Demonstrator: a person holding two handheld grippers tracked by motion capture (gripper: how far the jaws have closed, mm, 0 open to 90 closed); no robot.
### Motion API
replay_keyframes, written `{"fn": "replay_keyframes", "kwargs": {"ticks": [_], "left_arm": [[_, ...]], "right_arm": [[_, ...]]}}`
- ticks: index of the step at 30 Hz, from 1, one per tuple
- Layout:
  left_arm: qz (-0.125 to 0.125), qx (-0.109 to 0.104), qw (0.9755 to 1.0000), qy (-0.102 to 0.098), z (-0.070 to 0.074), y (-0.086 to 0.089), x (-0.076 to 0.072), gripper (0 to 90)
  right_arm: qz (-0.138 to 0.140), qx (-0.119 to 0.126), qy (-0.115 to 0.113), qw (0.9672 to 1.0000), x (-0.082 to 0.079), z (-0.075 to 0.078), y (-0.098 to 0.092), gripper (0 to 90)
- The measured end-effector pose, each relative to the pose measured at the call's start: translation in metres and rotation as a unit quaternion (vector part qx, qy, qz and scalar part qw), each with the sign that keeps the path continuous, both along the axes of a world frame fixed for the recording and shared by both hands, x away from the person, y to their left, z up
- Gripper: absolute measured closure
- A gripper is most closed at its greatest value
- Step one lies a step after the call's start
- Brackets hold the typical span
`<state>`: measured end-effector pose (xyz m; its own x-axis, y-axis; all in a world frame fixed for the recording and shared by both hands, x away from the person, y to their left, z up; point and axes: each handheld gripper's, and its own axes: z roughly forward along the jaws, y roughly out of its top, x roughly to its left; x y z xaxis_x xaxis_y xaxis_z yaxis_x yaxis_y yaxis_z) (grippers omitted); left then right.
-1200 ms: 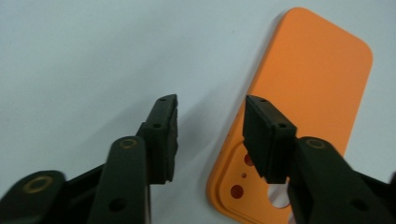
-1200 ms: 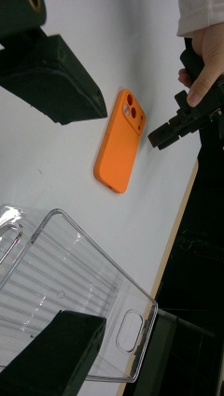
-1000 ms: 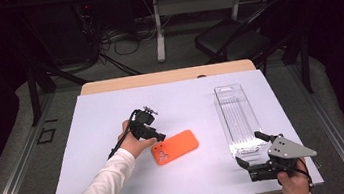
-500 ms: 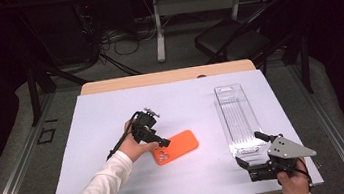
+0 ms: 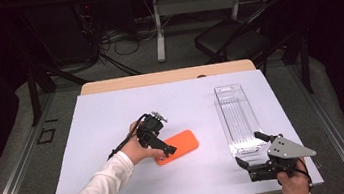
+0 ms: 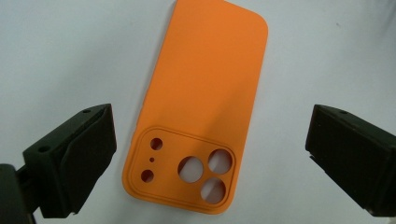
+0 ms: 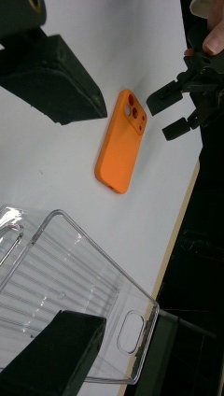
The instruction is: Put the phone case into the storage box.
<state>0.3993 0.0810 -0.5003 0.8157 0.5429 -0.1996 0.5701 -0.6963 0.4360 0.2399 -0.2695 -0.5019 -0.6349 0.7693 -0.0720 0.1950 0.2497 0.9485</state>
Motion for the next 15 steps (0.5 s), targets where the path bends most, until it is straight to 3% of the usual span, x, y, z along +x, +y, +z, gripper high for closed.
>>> {"fn": "replay_keyframes", "kwargs": {"ticks": [4, 8, 15], "left_arm": [[-0.010, 0.023, 0.9996, -0.011, -0.0009, -0.0022, 0.0001, 0.3], [-0.013, 0.028, 0.9994, -0.018, -0.0007, -0.0036, 0.0004, 0.3], [-0.037, 0.064, 0.9967, -0.033, -0.0046, -0.0091, 0.0007, 0.3]], "right_arm": [[0.001, 0.000, -0.001, 1.0000, 0.0003, -0.0002, 0.0001, 2.1], [0.001, -0.002, 0.000, 1.0000, 0.0005, -0.0002, 0.0000, 2.1], [0.001, -0.003, 0.001, 1.0000, 0.0007, -0.0006, 0.0005, 2.1]]}}
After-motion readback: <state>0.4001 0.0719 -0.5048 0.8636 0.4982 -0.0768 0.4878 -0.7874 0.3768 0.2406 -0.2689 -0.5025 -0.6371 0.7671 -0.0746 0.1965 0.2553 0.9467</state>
